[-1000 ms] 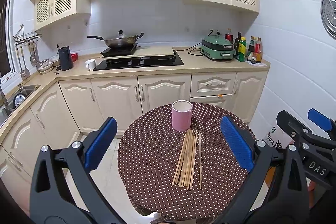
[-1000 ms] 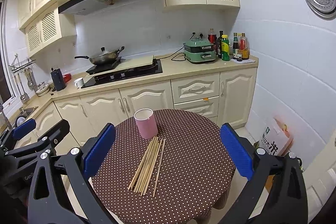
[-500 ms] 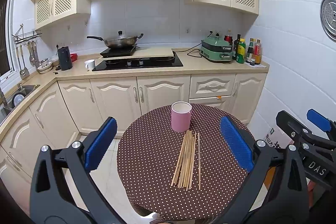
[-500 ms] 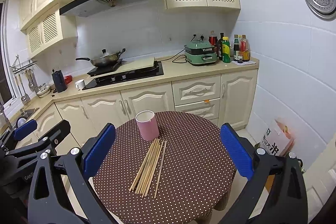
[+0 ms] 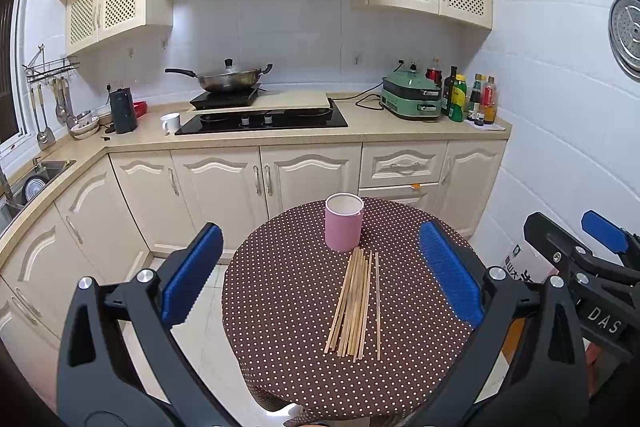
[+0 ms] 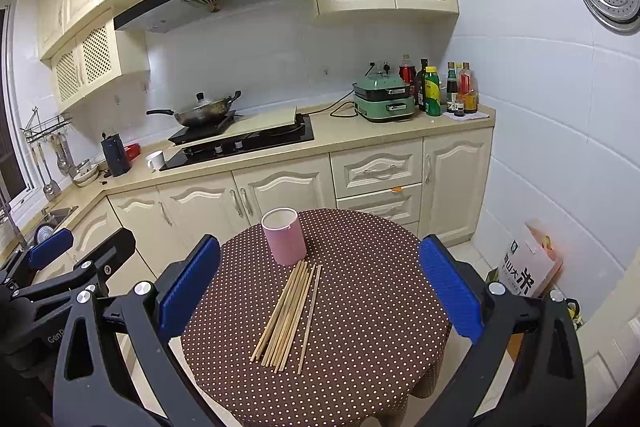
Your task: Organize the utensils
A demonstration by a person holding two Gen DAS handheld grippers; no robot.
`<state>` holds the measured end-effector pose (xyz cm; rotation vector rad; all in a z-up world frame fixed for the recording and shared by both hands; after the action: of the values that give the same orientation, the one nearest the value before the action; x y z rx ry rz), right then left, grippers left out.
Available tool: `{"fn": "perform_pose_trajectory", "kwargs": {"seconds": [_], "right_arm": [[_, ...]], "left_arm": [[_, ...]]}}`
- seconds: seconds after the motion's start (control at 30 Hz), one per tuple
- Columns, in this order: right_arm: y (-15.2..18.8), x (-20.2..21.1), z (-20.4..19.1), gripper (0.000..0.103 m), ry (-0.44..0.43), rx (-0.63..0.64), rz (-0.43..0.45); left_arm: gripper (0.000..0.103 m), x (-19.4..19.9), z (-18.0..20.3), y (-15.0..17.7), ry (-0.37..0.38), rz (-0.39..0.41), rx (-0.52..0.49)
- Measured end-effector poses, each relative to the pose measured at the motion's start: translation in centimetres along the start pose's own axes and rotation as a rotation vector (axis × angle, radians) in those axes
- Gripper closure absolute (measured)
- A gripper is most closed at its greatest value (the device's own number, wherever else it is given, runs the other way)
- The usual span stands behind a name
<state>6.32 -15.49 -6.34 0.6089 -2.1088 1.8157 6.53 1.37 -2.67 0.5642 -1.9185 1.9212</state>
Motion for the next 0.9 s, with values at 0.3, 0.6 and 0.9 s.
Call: {"fn": "perform_pose_trajectory", "kwargs": {"seconds": [0.3, 0.6, 0.9], "right_arm": [[0.1, -0.2, 0.1, 0.007, 0.000, -0.002, -0.010], [1.2, -1.5, 0.2, 0.007, -0.013, -0.032, -0.083], [3.2, -4.3, 0.7, 0.007, -0.007, -0.068, -0.220]], "left_arm": [[0.006, 0.0, 0.0, 0.2, 0.008, -0.008, 0.001], [0.007, -1.5, -0.1, 0.9, 0.031, -0.073, -0.004], [0.007, -5.0, 0.0, 3.0, 0.055, -0.212, -0.010]]}}
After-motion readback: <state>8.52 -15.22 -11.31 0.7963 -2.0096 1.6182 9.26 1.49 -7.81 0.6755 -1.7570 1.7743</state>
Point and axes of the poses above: each gripper's, at about its wrist camera, not at the fingertips, and x roughly against the way its jaws point, z to its right, y to its underside, the point moved 7 cm from there along -x, roughly the way its jaws point, and after that the axes turned 6 degrees about -z, right-handed, at the moved point
